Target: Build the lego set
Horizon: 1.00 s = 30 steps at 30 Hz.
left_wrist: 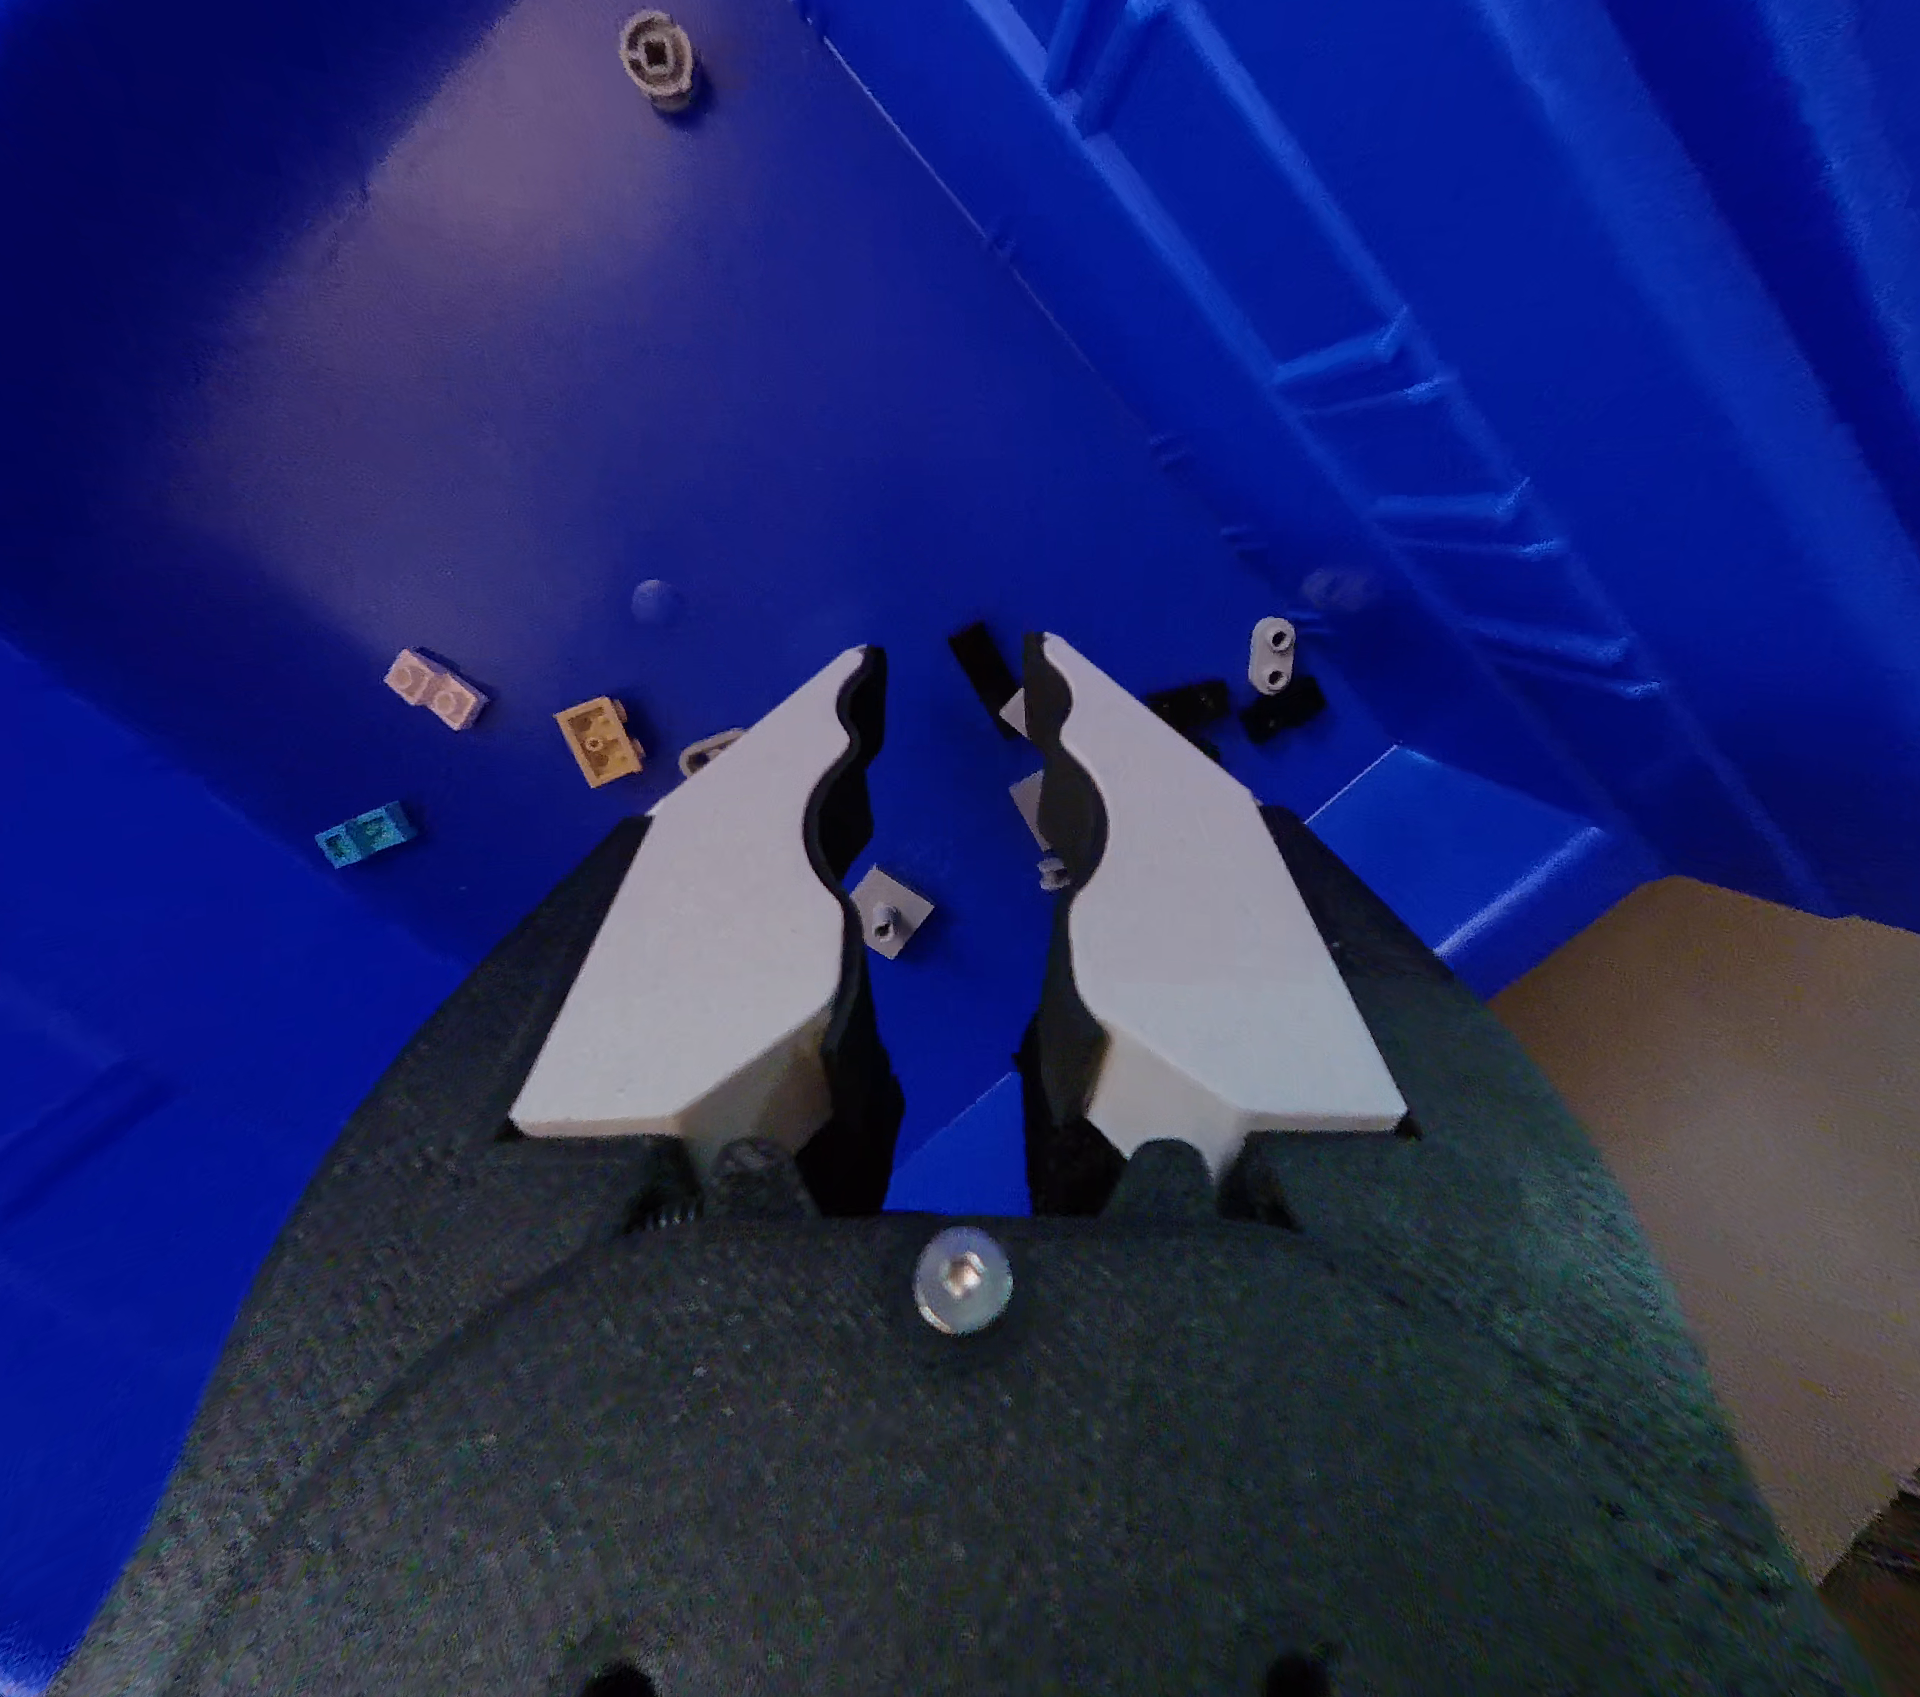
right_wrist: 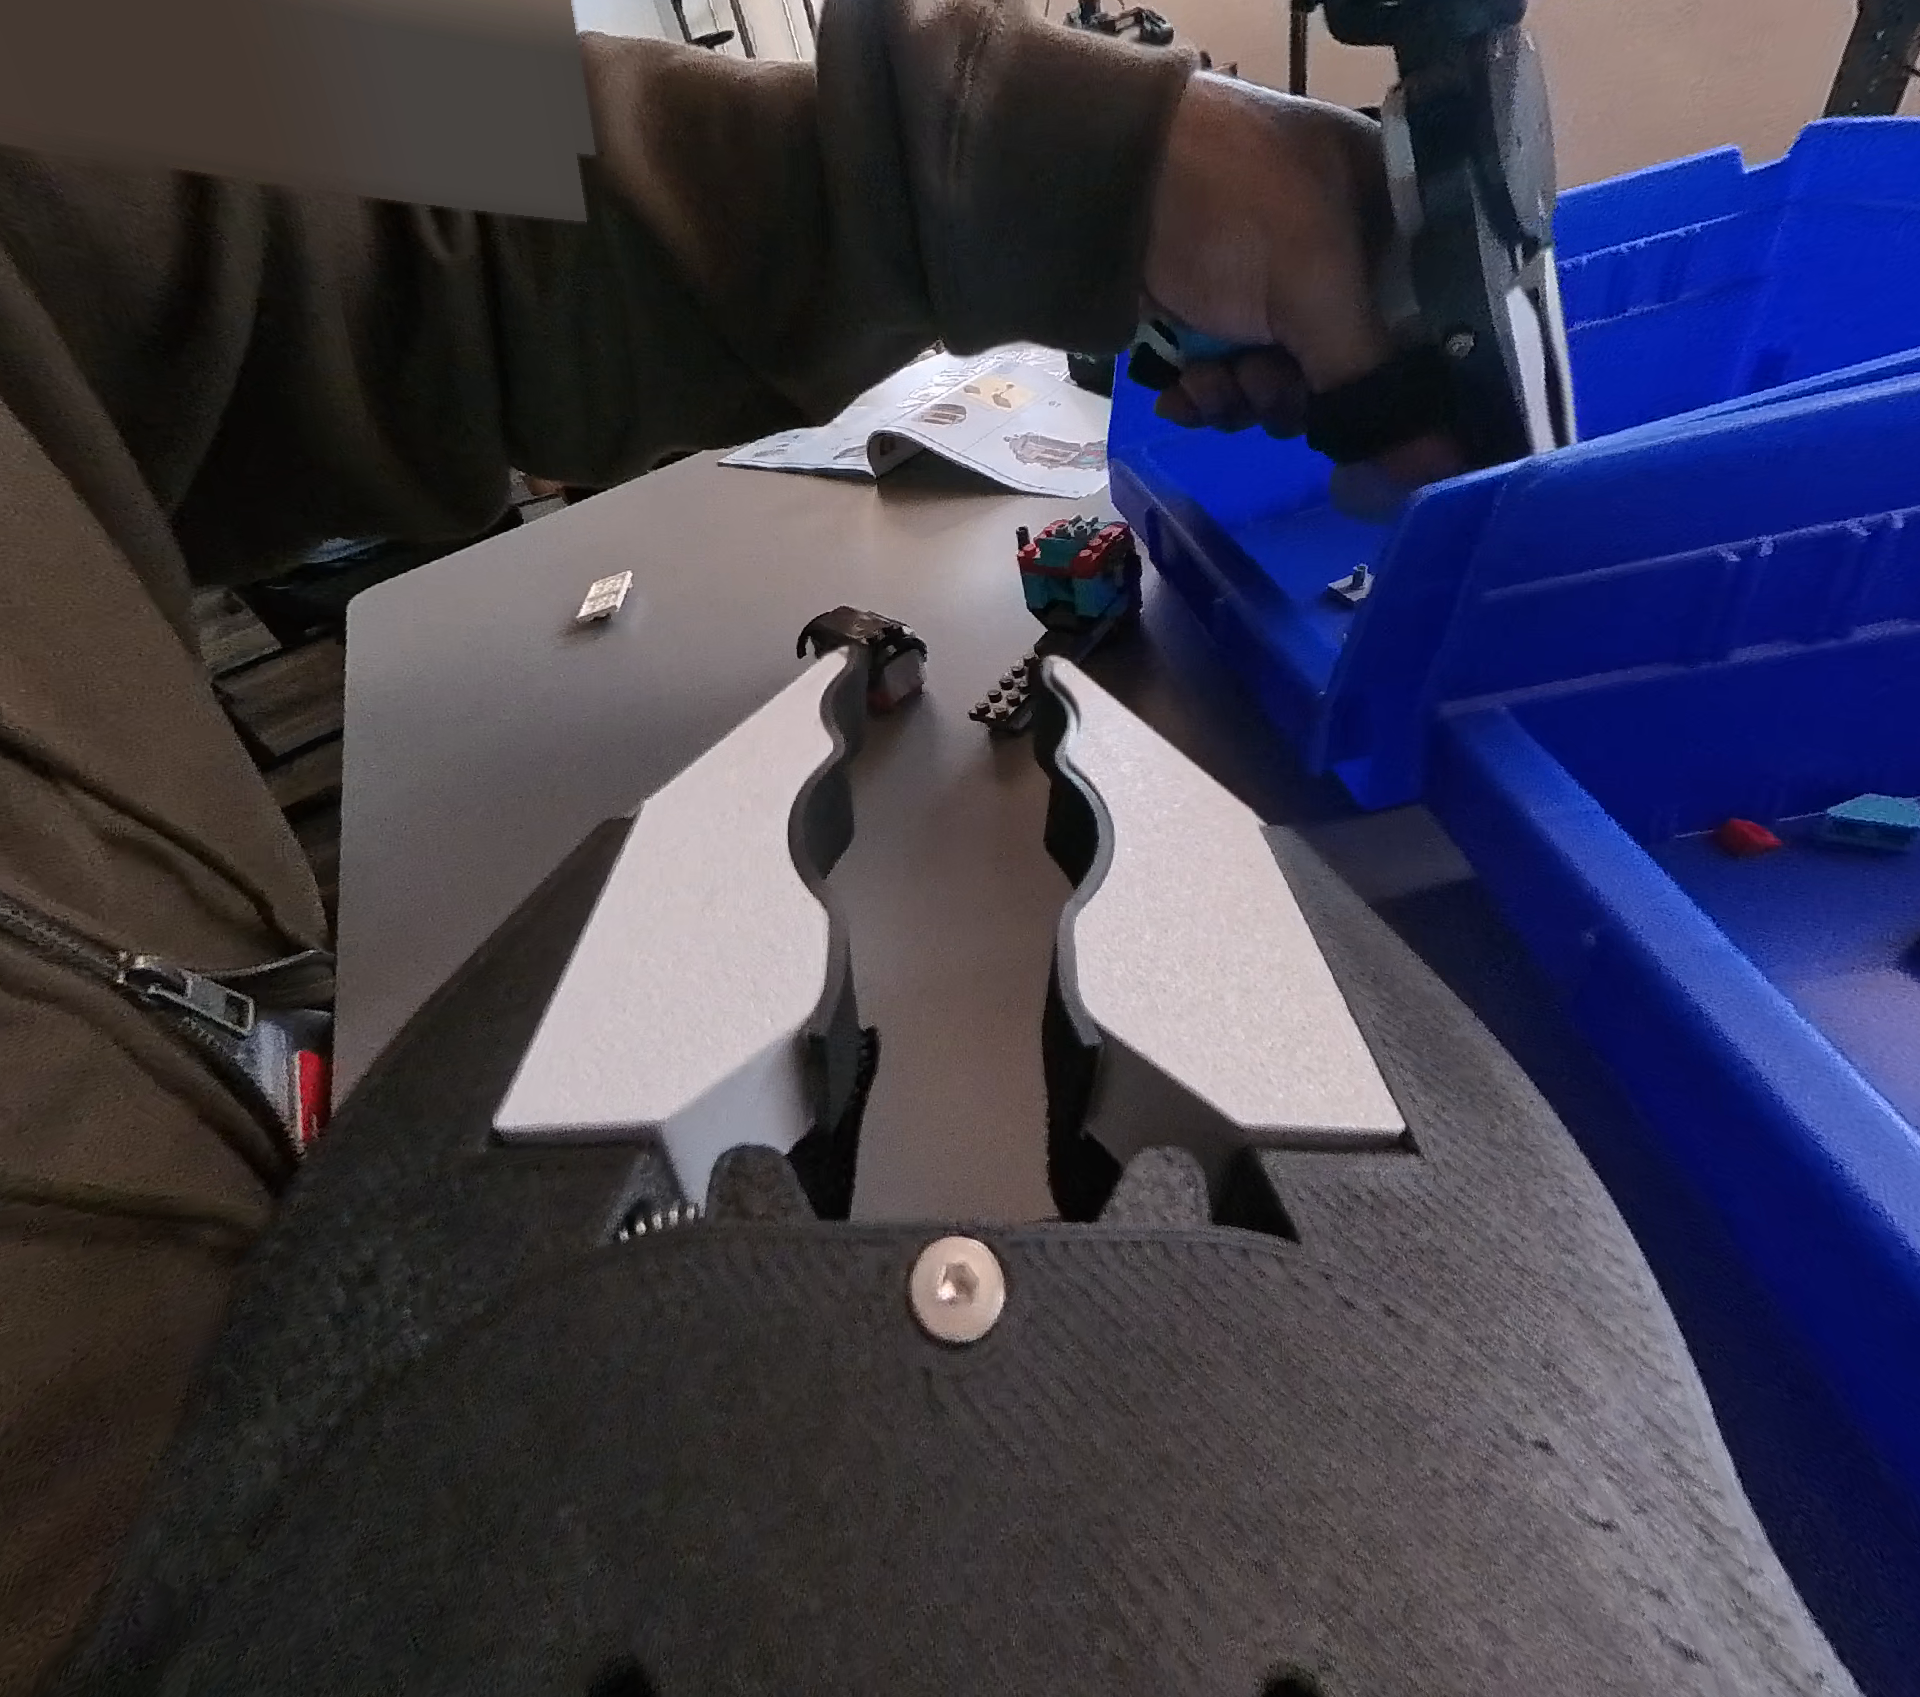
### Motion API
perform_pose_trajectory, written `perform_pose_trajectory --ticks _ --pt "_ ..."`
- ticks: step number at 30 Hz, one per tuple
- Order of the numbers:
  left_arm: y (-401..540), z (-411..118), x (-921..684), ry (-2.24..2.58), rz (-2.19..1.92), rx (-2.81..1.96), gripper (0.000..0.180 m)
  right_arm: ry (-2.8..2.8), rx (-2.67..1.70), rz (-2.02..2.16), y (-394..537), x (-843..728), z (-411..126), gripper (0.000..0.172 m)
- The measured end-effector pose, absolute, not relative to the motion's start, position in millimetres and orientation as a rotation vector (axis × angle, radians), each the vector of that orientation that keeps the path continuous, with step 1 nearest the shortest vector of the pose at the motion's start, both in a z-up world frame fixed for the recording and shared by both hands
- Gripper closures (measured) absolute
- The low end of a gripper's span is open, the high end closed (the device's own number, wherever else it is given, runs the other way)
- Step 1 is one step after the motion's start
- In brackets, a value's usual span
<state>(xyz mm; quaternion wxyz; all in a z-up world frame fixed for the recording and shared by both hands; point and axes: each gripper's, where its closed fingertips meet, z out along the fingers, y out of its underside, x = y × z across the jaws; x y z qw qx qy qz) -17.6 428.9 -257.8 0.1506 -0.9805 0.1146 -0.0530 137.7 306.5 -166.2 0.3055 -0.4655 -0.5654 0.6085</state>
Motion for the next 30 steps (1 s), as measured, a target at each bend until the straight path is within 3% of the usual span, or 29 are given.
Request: perform_pose_trajectory --ticks 7,10,17,24,30 --pt "423 -267 -14 0.345 -0.133 -2.839 0.153 -1.494 -1.233 1.613 307 138 -166 0.139" --pt "421 -268 -15 0.372 -0.103 -2.831 0.170 -1.490 -1.241 1.620 307 138 -166 0.139" --pt "425 -264 -19 0.356 -0.106 -2.768 0.170 -1.478 -1.256 1.646 309 137 -166 0.139" --pt "416 -191 -5 0.303 -0.186 -2.547 0.171 -1.465 -1.264 1.664 311 137 -165 0.139" --pt "308 -151 -11 0.193 -0.199 -2.489 0.171 -1.484 -1.261 1.653 308 137 -166 0.139"
